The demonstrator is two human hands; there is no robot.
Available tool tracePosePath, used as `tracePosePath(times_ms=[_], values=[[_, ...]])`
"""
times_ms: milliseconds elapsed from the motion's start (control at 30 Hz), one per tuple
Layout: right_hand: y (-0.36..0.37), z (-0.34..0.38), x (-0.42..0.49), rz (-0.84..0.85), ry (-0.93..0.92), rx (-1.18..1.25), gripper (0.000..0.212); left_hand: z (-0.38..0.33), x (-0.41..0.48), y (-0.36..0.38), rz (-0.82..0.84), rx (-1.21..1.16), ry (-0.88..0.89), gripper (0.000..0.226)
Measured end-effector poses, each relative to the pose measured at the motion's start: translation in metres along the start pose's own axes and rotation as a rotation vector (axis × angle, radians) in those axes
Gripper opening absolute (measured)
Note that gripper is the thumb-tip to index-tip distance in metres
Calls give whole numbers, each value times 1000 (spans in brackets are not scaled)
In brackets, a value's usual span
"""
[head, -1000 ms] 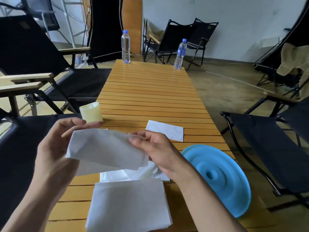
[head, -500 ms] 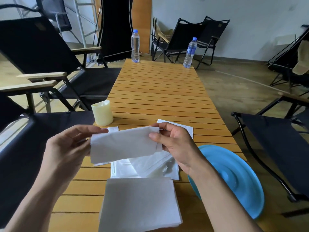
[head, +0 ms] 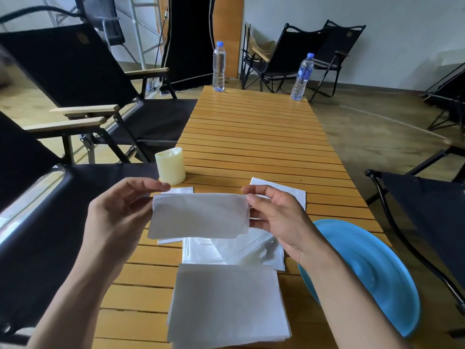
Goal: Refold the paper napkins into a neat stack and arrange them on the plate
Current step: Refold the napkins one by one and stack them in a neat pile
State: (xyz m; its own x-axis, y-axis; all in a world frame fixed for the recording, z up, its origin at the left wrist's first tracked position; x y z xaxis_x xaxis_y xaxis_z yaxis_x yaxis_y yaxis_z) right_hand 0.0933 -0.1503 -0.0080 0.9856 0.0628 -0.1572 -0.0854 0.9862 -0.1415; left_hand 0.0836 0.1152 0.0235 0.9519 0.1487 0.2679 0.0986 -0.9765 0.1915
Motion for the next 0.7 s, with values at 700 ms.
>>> tracePosePath(times_ms=[700], values=[[-1,3,-2,24,28,-25,21,1,2,-9,13,-10,-119,19]])
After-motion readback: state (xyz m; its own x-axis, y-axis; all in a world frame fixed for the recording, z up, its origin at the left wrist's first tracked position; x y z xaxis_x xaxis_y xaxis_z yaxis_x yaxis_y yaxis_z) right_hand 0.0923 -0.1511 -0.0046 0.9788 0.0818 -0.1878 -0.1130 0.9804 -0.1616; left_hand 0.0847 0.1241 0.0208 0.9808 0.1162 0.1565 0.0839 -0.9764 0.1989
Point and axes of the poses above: each hand's wrist, its own x-axis towards the middle knuckle, its own y-axis out of the palm, z = x × y, the point moved 7 cm from there along x, towards the middle knuckle, and after that the axes turned 15 degrees about -x, right-handed, at the moved point
